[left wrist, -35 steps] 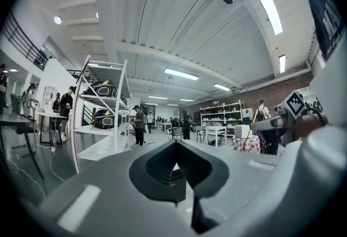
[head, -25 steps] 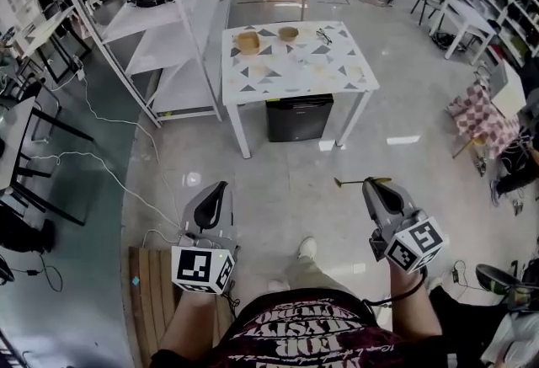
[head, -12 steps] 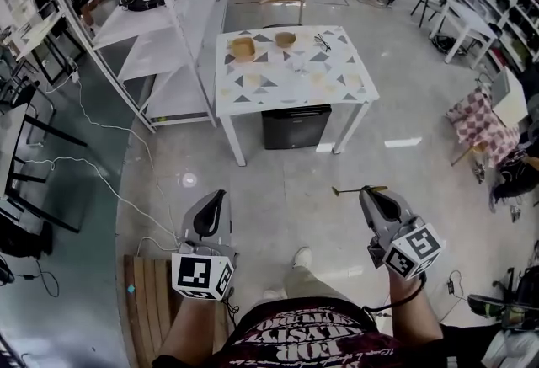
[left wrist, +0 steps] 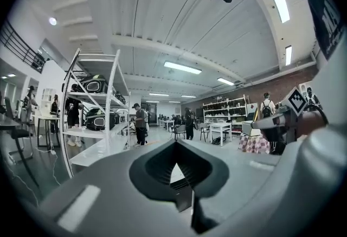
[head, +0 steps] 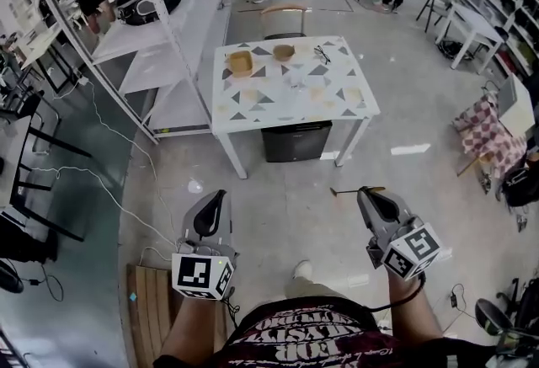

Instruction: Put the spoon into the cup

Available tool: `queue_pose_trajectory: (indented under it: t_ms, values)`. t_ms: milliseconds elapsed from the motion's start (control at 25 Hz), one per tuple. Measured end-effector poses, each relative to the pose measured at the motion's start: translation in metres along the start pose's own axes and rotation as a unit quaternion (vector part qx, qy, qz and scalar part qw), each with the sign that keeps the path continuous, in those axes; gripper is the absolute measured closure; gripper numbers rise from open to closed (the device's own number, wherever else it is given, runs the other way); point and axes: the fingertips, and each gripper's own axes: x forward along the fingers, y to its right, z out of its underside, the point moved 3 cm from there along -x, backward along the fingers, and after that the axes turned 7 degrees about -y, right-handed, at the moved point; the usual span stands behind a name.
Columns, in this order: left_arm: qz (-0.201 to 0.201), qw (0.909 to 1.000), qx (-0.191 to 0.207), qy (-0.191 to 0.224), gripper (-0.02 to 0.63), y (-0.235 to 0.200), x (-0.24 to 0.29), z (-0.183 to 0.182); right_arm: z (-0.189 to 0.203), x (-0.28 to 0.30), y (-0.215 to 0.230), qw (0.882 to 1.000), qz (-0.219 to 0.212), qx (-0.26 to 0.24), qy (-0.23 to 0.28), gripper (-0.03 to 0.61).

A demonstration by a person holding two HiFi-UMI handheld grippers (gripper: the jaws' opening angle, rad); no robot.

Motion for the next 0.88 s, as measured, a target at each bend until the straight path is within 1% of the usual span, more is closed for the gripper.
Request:
queue_pose_trajectory:
  t_ms: [160, 360, 520, 680, 880]
  values:
    - [-0.008, 0.9999, 0.011, 0.002, 0.614, 0.009, 0.027, -0.009, -0.007, 0.014, 0.029, 1.0, -0.012, -0.002, 0.005, 0.545]
    - [-0.027, 0.9995, 0.015, 0.004, 0.614, 0.022, 0.05, -0.021, -0.012, 0.026, 0.052, 0.999, -0.038, -0.01, 0.007, 0.545]
    - [-0.041, 0.9991, 0.013, 0.002, 0.614, 0.029, 0.059, -0.029, -0.011, 0.03, 0.068, 0.999, -0.048, 0.001, 0.009, 0.545]
    - [-0.046, 0.9987, 0.019, 0.003, 0.614, 0.032, 0.063, -0.036, -0.009, 0.026, 0.075, 0.999, -0.052, 0.005, 0.012, 0.545]
    - [-0.036, 0.9991, 0.021, 0.002, 0.614, 0.041, 0.066, -0.034, -0.009, 0.015, 0.083, 0.999, -0.042, 0.011, 0.019, 0.545]
